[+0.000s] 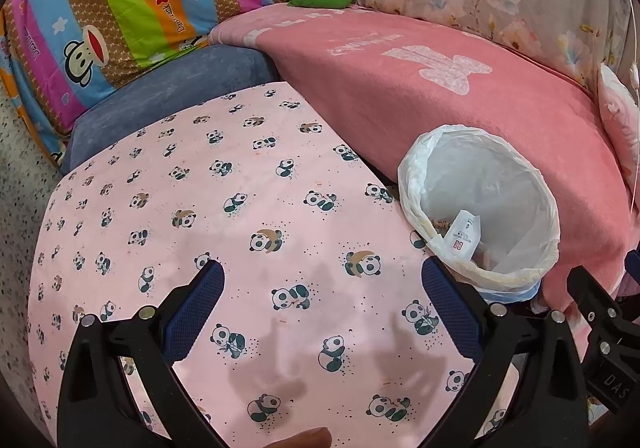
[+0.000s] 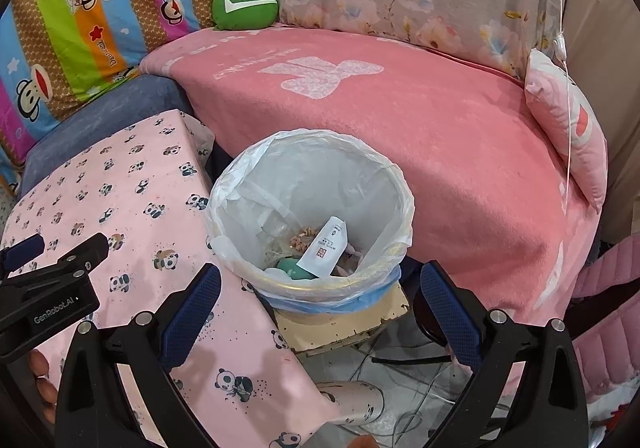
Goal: Collect trash
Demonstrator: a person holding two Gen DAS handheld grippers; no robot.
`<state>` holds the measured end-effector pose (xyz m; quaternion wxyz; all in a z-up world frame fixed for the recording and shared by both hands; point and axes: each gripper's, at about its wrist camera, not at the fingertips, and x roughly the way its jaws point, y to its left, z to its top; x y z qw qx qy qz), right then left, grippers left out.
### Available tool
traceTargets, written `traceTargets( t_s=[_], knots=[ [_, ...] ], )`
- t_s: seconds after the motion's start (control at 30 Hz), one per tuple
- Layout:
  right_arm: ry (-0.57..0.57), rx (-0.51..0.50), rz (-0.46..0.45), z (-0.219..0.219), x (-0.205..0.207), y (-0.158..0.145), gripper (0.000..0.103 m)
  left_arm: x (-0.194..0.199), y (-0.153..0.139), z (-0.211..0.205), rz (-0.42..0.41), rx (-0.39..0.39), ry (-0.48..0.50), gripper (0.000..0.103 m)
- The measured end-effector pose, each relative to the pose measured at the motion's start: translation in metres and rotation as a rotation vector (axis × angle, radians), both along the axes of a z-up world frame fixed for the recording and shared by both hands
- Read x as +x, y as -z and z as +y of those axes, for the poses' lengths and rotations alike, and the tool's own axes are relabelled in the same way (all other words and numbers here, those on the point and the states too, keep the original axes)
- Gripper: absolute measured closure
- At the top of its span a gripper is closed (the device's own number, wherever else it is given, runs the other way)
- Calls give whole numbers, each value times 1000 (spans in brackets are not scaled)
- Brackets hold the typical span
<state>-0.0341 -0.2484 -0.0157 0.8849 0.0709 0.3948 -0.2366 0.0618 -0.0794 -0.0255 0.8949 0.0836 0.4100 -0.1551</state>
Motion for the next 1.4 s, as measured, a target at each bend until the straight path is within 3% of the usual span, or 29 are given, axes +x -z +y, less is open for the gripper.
traceTargets(
  t_s=[0.63,1.4],
  knots=[
    [3,-20,42,2,4,17,7,-7,9,0,-13,28,-14,8],
    [-29,-17,19,5,-1,16,7,-16,3,-9,-35,37,-29,8]
  ],
)
